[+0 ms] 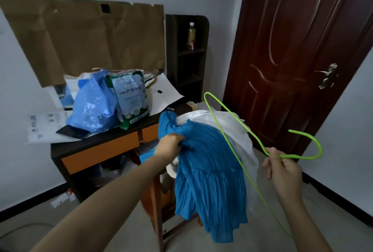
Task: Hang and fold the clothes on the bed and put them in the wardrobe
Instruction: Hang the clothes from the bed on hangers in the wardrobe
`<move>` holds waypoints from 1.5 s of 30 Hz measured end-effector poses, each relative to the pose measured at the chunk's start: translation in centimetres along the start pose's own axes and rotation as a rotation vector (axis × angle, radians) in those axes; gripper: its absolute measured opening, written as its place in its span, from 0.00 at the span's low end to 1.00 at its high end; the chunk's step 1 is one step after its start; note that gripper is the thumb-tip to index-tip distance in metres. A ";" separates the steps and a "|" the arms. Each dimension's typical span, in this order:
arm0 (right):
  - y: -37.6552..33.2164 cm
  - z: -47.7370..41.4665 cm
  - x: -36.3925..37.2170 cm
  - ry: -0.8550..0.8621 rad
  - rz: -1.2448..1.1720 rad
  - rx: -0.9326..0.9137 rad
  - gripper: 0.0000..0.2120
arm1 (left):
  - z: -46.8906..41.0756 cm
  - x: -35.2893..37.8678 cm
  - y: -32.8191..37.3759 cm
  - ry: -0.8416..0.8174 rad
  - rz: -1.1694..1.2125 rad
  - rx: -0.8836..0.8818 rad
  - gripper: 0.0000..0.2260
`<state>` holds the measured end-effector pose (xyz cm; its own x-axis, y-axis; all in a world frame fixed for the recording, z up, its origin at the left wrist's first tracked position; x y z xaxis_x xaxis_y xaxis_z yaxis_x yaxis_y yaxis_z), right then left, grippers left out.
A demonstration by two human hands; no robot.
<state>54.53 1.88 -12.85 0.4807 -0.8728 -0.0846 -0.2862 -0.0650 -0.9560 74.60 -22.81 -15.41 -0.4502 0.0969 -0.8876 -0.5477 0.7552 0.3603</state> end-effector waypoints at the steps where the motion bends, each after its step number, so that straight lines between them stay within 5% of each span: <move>1: -0.3 -0.1 0.3 0.000 -0.009 -0.003 0.23 | 0.6 -1.4 -0.2 0.048 0.028 0.006 0.14; 9: -5.6 2.3 9.5 -0.159 -0.209 -0.085 0.16 | 12.9 -18.6 -6.9 0.613 0.090 -0.148 0.16; 16: -12.6 13.0 26.1 -0.590 -0.353 -0.165 0.20 | 32.3 -31.6 -13.3 0.953 0.012 -0.440 0.17; 22: -18.2 28.1 38.3 -0.925 -0.457 -0.157 0.14 | 51.2 -41.2 -14.4 1.130 -0.304 -0.628 0.19; 28: -22.8 46.0 46.2 -1.221 -0.541 -0.086 0.15 | 68.9 -48.5 -10.7 1.122 -0.709 -0.773 0.17; 34: -25.4 59.9 50.3 -1.462 -0.533 -0.169 0.18 | 81.9 -48.2 -6.3 1.034 -0.901 -1.014 0.20; 45: -25.7 83.0 55.7 -1.974 -0.439 -0.258 0.18 | 98.7 -34.9 -7.2 0.753 -0.791 -1.584 0.21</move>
<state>157.48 -4.93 -16.27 0.5478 0.8114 -0.2037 0.0749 -0.2901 -0.9541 163.82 32.36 -15.37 0.2562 -0.5067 -0.8232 -0.5997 -0.7512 0.2758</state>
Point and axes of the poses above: each hand's wrist, its own z-axis away from the middle knuckle, its own x-axis out of the palm, y = z × x, the point moved 10 cm from there along -z, towards the middle knuckle, and after that the axes turned 6 degrees about x, right-handed, at the moved point
